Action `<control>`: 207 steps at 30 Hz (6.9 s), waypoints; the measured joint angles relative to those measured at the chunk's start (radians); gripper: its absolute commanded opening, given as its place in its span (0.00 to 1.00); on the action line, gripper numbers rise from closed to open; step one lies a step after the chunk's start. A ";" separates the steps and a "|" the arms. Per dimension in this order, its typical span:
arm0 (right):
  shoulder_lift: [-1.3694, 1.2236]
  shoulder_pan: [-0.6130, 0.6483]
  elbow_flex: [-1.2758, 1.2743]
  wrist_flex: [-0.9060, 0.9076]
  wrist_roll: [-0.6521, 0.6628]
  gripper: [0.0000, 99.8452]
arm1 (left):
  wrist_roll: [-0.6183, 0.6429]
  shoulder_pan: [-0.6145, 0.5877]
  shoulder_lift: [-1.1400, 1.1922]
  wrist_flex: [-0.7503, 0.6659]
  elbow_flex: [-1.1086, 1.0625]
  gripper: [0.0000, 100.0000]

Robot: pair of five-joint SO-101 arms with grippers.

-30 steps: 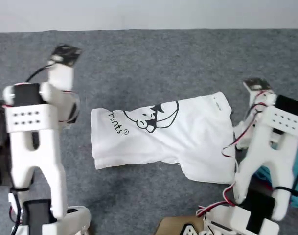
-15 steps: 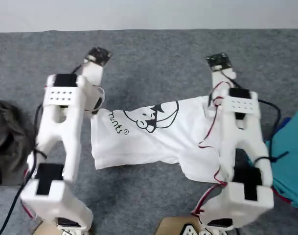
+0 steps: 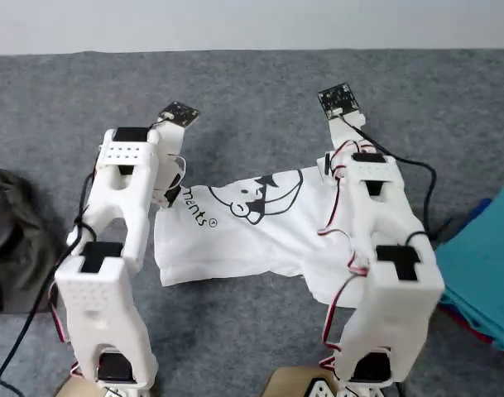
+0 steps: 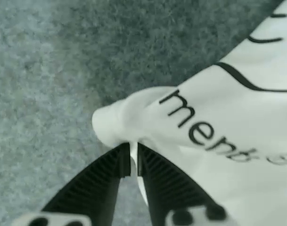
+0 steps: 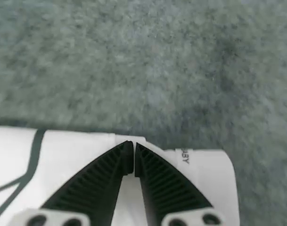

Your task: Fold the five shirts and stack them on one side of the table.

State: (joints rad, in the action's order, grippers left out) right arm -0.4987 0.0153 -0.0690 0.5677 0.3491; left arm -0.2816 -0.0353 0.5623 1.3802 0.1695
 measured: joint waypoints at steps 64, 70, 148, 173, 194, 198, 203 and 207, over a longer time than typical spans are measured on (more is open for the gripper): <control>-0.031 0.852 0.637 1.181 0.100 0.20 | 0.120 -0.919 0.005 0.347 0.552 0.04; -0.100 0.919 0.637 1.166 0.100 0.20 | 0.120 -0.925 0.009 0.347 0.552 0.04; -0.288 0.937 0.638 0.919 0.158 0.16 | 0.120 -0.925 0.009 0.347 0.552 0.04; -0.292 0.905 0.655 0.933 0.163 0.16 | 0.120 -0.902 0.009 0.347 0.552 0.04; -0.292 0.844 0.726 0.939 0.193 0.14 | 0.120 -0.902 0.009 0.347 0.552 0.04; -0.292 0.829 0.726 0.939 0.196 0.12 | 0.120 -0.902 0.009 0.347 0.552 0.04; -0.292 0.825 0.726 0.939 0.196 0.12 | 0.120 -0.902 0.009 0.347 0.552 0.04; -0.292 0.825 0.747 0.973 0.196 0.12 | 0.120 -0.902 0.009 0.347 0.552 0.04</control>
State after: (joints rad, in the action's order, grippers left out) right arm -0.7902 0.8408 0.6782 1.5405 0.5455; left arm -0.1619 -0.9375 0.5715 1.7269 0.7219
